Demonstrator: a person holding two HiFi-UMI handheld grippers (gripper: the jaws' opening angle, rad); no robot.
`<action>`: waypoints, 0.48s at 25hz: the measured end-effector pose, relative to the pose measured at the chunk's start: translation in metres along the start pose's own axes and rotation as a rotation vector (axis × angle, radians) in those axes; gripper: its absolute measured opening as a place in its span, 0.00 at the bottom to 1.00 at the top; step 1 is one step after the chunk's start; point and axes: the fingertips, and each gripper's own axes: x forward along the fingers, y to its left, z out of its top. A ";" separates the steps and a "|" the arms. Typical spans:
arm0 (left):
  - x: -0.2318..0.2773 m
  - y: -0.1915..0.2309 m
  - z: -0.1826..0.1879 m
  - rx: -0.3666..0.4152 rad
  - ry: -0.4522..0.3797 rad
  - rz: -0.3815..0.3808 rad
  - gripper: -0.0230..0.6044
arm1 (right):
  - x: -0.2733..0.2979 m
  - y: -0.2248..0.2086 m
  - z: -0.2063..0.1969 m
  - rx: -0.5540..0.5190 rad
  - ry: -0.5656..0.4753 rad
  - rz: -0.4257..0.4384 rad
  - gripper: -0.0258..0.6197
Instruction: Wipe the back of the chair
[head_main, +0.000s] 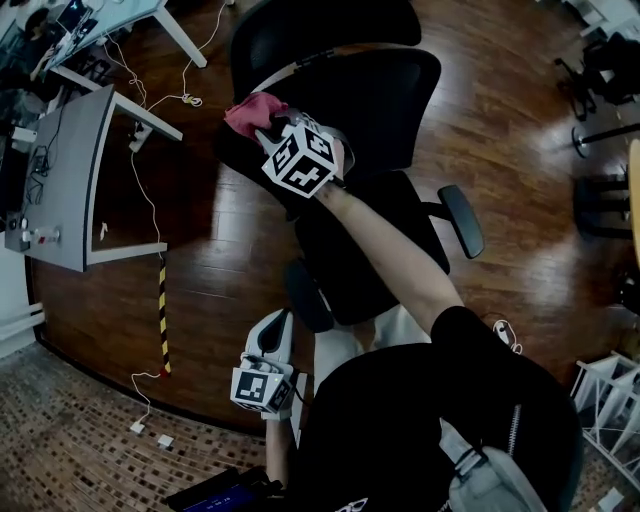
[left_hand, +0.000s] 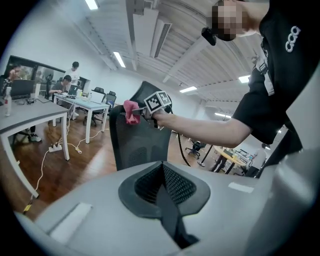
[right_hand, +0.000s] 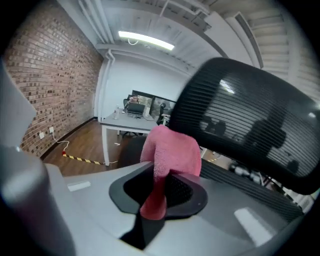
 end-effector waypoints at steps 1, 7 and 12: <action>0.007 -0.005 0.001 0.008 0.002 -0.014 0.02 | -0.007 -0.022 -0.011 0.022 0.012 -0.028 0.12; 0.053 -0.048 0.016 0.041 0.029 -0.101 0.02 | -0.066 -0.154 -0.087 0.153 0.077 -0.202 0.12; 0.085 -0.080 0.026 0.038 0.075 -0.135 0.02 | -0.129 -0.239 -0.150 0.240 0.124 -0.324 0.12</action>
